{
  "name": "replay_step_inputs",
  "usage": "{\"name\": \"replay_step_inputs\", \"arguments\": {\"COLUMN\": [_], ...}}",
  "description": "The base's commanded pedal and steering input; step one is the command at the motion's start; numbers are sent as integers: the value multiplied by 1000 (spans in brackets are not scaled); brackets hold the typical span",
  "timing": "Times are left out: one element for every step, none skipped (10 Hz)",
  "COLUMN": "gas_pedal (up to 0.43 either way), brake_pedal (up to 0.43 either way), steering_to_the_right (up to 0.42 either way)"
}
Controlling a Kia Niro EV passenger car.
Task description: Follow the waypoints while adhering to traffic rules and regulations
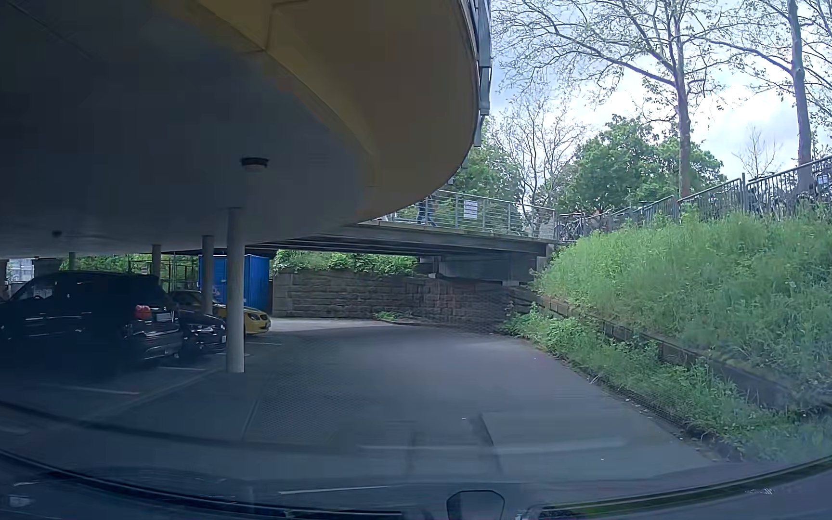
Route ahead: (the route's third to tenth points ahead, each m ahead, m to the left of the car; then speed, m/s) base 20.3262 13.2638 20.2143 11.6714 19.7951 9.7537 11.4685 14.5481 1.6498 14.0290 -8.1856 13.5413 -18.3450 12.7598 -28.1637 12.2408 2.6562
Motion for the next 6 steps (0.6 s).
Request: {"name": "replay_step_inputs", "arguments": {"gas_pedal": [20, 20, 20, 20, 20, 20], "brake_pedal": [0, 0, 0, 0, 0, 0], "steering_to_the_right": [50, 42, 36, 31, 21, 11]}}
